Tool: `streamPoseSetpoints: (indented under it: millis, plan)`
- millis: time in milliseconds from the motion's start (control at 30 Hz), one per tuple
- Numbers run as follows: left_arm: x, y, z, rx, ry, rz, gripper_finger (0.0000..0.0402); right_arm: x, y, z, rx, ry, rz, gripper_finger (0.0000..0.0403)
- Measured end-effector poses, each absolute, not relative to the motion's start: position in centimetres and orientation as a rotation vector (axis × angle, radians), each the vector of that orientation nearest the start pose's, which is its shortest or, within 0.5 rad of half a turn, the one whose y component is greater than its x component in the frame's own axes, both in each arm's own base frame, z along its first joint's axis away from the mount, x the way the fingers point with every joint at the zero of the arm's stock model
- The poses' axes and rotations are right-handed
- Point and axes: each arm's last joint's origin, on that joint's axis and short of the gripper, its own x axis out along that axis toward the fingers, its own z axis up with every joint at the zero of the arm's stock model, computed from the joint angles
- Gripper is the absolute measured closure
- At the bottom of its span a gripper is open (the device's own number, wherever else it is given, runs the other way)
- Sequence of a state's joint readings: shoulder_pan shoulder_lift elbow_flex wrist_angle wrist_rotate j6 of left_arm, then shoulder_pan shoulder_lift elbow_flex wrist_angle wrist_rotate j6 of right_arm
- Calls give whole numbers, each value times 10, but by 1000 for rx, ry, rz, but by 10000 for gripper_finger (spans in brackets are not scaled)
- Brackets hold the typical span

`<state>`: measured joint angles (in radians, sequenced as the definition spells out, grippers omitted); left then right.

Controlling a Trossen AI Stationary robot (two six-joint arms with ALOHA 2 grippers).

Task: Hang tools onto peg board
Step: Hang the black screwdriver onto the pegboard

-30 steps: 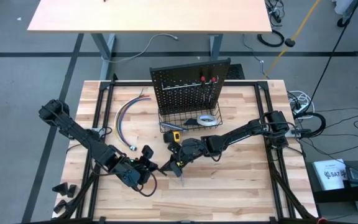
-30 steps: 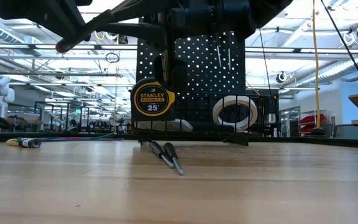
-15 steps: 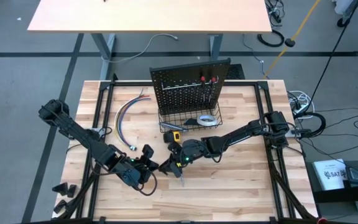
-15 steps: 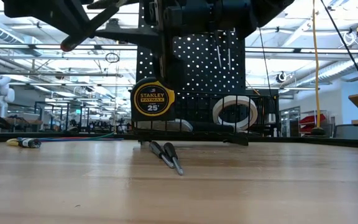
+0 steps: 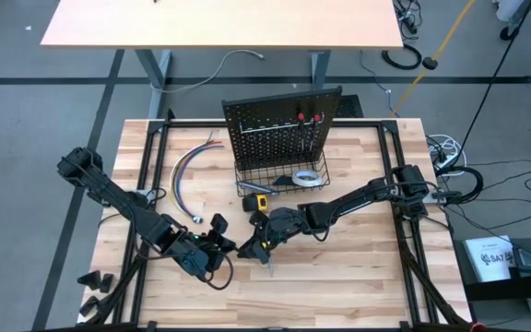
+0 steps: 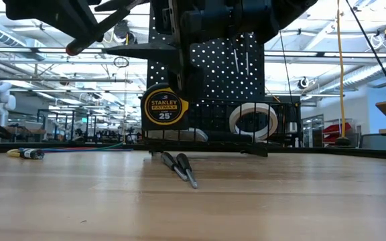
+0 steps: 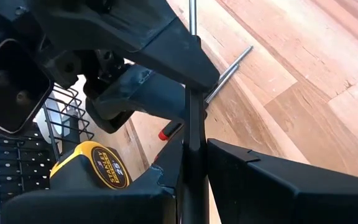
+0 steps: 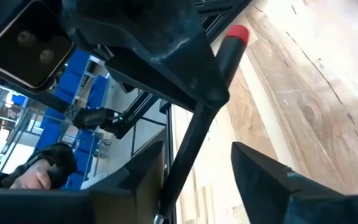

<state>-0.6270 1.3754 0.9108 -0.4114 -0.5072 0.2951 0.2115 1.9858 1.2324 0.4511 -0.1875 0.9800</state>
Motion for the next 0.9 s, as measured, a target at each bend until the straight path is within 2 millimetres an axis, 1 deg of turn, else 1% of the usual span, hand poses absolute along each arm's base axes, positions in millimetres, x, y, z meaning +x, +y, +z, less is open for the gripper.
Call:
streamPoseSetpoints:
  millis: [167,233,367,400,600,700,800,900]
  plan:
    - [230,-149,235,754,729,-224,347,427,97,193,957,471,214,279]
    - [230,-149,235,754,729,-224,347,427,97,193,957,471,215,306]
    - [230,-150,235,756,723,-201,342,427,97,191,932,480,209,378]
    - [230,-150,235,757,724,-190,337,427,97,191,926,480,211,385]
    - [233,-149,232,764,725,-117,278,427,97,191,897,462,192,385]
    - [232,-149,233,719,722,-94,253,427,97,191,875,459,197,386]
    - [230,-149,232,671,734,-77,238,427,96,191,846,446,185,386]
    - [224,-148,228,649,798,-72,232,428,95,191,791,418,150,386]
